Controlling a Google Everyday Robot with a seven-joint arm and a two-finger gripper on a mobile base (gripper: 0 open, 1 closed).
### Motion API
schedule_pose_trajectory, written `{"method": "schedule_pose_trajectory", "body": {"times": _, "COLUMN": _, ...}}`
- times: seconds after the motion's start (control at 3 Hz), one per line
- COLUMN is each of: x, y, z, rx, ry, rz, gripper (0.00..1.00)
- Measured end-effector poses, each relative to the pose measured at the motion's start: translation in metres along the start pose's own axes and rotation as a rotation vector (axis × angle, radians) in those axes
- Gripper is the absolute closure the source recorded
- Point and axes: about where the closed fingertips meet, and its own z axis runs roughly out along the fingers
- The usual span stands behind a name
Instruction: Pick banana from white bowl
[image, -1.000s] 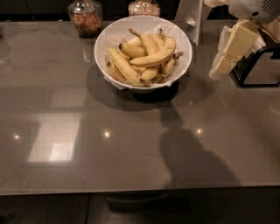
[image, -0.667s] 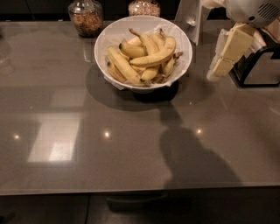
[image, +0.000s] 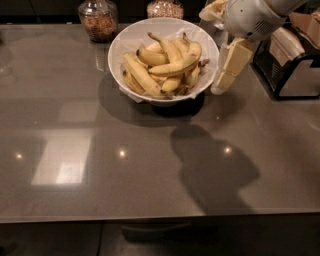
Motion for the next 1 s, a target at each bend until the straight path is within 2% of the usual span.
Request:
{"method": "schedule_pose_trajectory", "body": {"times": 0.33, "x": -0.003, "y": -0.005, "z": 0.027, "rx": -0.063, "ry": -0.038, "rz": -0.055, "gripper": 0.19}}
{"method": "schedule_pose_trajectory", "body": {"times": 0.67, "x": -0.003, "y": -0.008, "z": 0.047, "rx": -0.117, "ry": -0.061, "rz": -0.103, "gripper": 0.42}}
{"method": "schedule_pose_trajectory", "body": {"times": 1.0, "x": -0.001, "y": -0.011, "z": 0.064, "rx": -0.149, "ry": -0.075, "rz": -0.14, "gripper": 0.41}}
